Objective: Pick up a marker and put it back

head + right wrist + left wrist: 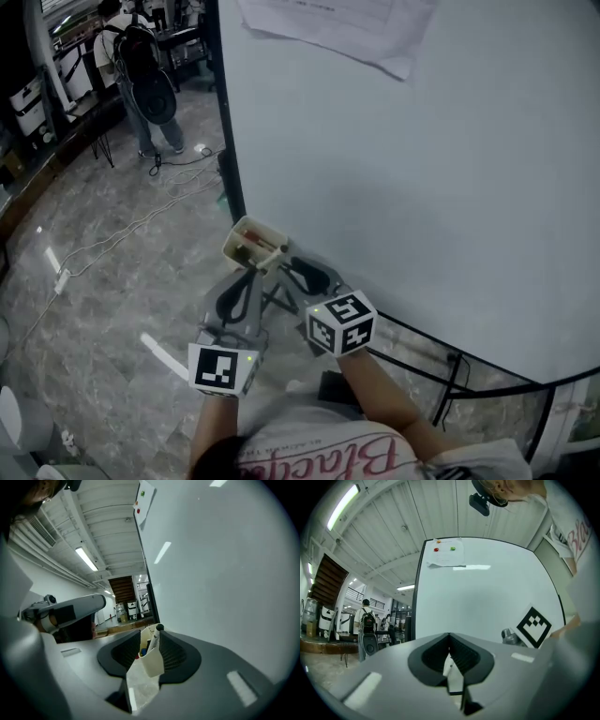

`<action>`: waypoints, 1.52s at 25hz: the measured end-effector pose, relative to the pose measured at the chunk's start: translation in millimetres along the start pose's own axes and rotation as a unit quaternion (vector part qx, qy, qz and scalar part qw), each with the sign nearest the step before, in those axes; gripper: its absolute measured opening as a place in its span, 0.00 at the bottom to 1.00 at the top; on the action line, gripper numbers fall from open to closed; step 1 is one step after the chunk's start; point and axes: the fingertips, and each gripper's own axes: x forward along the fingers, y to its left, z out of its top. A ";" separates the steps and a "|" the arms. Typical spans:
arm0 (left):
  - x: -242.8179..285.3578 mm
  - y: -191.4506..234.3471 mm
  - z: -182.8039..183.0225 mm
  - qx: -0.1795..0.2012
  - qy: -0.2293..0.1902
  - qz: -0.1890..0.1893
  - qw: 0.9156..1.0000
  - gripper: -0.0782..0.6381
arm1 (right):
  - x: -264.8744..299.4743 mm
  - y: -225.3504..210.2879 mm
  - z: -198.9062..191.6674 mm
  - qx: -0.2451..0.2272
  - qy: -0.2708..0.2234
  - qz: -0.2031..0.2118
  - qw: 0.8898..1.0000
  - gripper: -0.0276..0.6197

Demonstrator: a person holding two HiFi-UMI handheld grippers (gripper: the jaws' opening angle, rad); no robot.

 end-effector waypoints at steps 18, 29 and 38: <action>29.8 57.5 -9.8 0.006 0.013 -0.047 0.999 0.11 | 58.6 4.9 22.0 0.004 -0.032 -0.014 0.999 0.15; 25.3 55.8 11.6 0.001 -0.018 -0.058 0.998 0.11 | 2.2 31.5 91.5 -0.066 -0.129 0.001 0.989 0.15; 24.7 42.1 32.6 0.004 -0.056 -0.066 0.996 0.11 | -28.4 45.4 113.4 -0.097 -0.168 0.007 0.981 0.15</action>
